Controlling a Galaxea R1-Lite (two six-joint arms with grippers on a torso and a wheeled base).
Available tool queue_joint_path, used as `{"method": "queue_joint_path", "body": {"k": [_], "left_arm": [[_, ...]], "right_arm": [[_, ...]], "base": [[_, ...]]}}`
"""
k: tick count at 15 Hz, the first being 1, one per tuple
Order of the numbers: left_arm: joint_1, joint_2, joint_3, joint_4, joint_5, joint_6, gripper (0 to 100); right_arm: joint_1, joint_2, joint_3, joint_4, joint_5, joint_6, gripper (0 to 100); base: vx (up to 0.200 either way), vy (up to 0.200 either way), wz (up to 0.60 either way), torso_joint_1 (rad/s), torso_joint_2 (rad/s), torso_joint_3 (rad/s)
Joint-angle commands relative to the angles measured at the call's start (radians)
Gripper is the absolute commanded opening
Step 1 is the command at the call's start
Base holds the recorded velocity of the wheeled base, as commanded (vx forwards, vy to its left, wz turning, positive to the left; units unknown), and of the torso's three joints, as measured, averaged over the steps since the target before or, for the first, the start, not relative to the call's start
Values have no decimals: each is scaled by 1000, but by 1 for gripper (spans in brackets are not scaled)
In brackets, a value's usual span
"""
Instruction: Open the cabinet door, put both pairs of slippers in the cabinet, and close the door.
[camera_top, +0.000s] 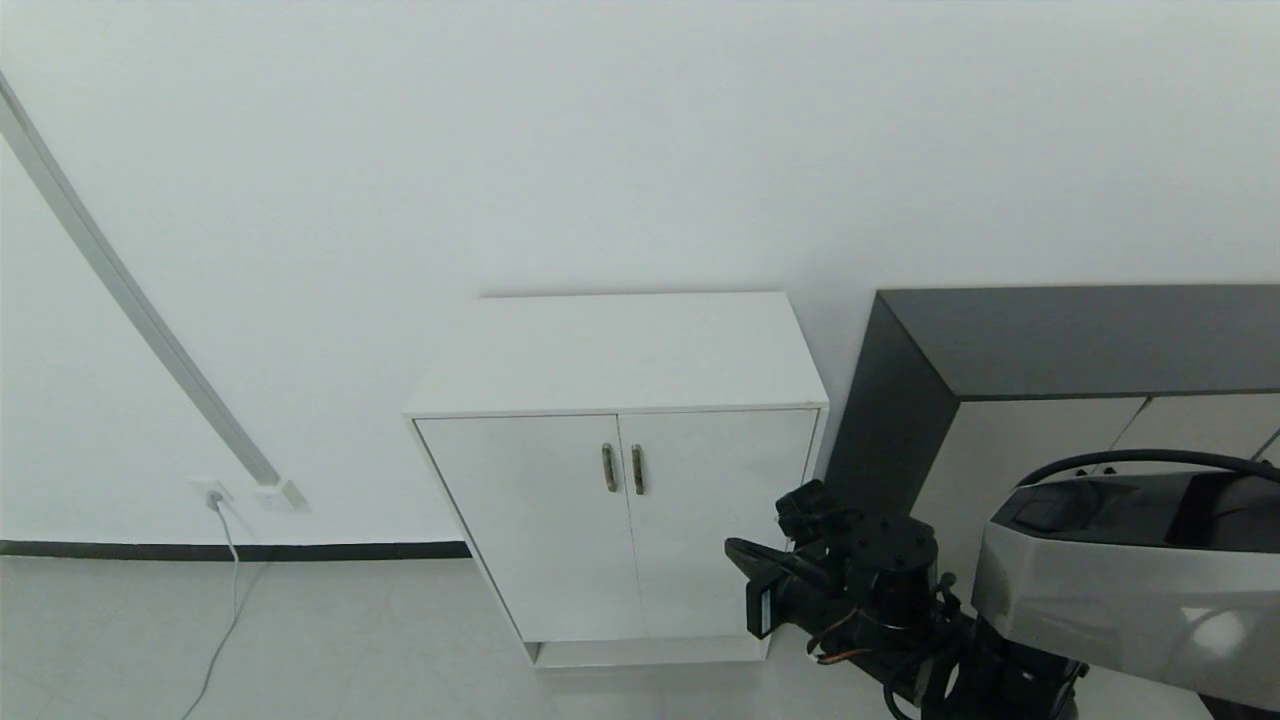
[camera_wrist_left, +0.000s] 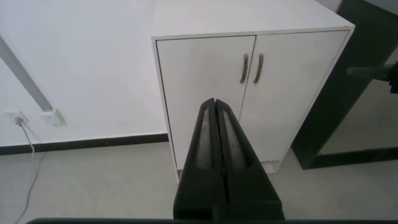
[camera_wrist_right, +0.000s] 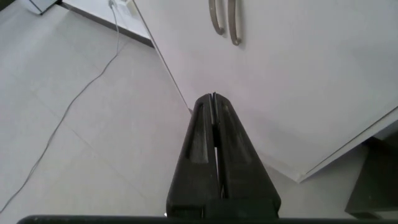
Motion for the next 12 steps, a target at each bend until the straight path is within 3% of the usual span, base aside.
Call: {"method": "queue_joint_path", "body": {"k": [1,10,12], "left_arm": [[0,1,0,0,-1,0,0],[0,1,0,0,0,0,0],[0,1,0,0,0,0,0]], "right_arm": [[8,4,-1,0,-1,0,0],[26,14,-1,-5,-4,0,0],[31,-7,13,-23,-7,-1,0]], "base": [[200,0,0,2,2,-7],[200,0,0,2,1,3],[0,0,0,0,0,0]]}}
